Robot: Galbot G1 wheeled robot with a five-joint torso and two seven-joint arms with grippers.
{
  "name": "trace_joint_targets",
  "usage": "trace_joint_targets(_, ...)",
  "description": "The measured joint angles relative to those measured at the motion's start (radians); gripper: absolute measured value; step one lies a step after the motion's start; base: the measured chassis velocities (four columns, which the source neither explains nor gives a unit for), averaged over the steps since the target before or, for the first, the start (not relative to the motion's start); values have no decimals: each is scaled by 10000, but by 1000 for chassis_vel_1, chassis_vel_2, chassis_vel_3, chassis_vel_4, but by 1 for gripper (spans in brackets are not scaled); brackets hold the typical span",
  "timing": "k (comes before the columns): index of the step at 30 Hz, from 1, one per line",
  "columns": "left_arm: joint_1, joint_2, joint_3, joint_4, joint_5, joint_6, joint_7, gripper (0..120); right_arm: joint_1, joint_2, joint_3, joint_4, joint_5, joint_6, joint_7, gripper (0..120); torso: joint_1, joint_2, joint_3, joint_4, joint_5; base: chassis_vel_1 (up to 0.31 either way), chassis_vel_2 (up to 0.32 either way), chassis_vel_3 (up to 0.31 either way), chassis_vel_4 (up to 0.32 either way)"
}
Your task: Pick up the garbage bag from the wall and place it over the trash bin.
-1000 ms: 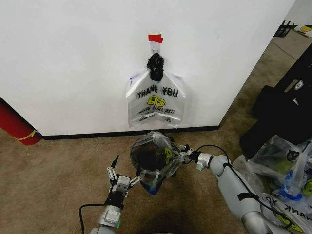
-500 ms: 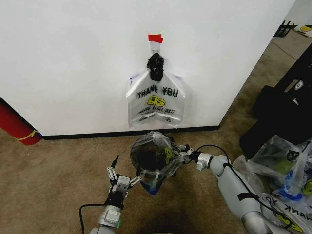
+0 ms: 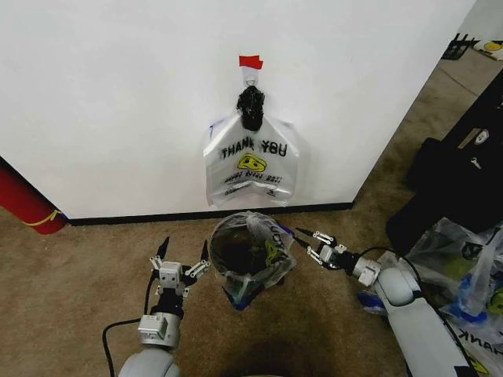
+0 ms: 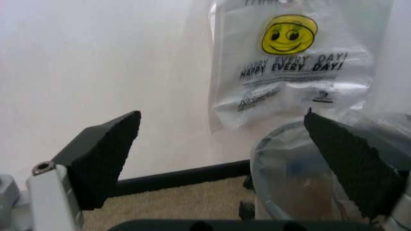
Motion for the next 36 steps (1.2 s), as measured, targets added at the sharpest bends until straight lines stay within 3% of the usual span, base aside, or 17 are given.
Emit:
trace_joint_targets(6,13,11,6,-9,39,-18,10,100,-114,-34,35,80,205,3,-31,68,0,0,0,0,0,0,0,0,0)
trace_joint_targets(8,14,11,6,-9,41,-18,11,100,-120,-35,35,86,212,3,-33,68,0,0,0,0,0,0,0,0,0)
trace_joint_targets(11,16,13,9,-8,49,-22,11,100,-158,-46,37,144,285,6,-42,84,0,0,0,0,-1,0,0,0,0)
trace_joint_targets(15,16,15,9,-8,54,-26,12,100,-184,-52,38,187,328,8,-50,98,0,0,0,0,0,0,0,0,0)
trace_joint_targets(18,15,20,2,-26,57,-58,19,100,-205,-53,36,220,447,-101,28,100,0,-1,0,1,-1,0,0,0,0)
trace_joint_targets(20,-46,-2,-108,-482,52,-362,109,100,-813,454,85,1493,3132,-2037,2888,100,2,-1,-1,0,1,0,0,0,0)
trace_joint_targets(22,-49,-27,-113,-619,-2,-399,165,100,-1940,925,7,3442,4099,-2556,4623,100,2,-2,2,0,0,0,0,0,0)
trace_joint_targets(25,-64,-36,-98,-663,-9,-402,193,100,-2423,1107,30,4068,4174,-2543,5093,100,1,-2,-1,-8,-16,0,0,0,0)
trace_joint_targets(26,-62,-69,-39,-719,-13,-406,237,100,-2951,1412,196,4688,3956,-2272,5553,100,0,-2,-1,-3,1,0,0,0,0)
trace_joint_targets(28,-56,-106,-13,-768,-38,-408,288,100,-3261,1595,290,5080,3793,-2107,5778,100,1,-2,0,-3,-5,0,0,0,0)
trace_joint_targets(36,-75,-192,-335,-869,-262,-506,693,100,-4334,2239,-175,6223,3616,-2632,6851,100,1,-2,0,-1,-3,0,0,0,0)
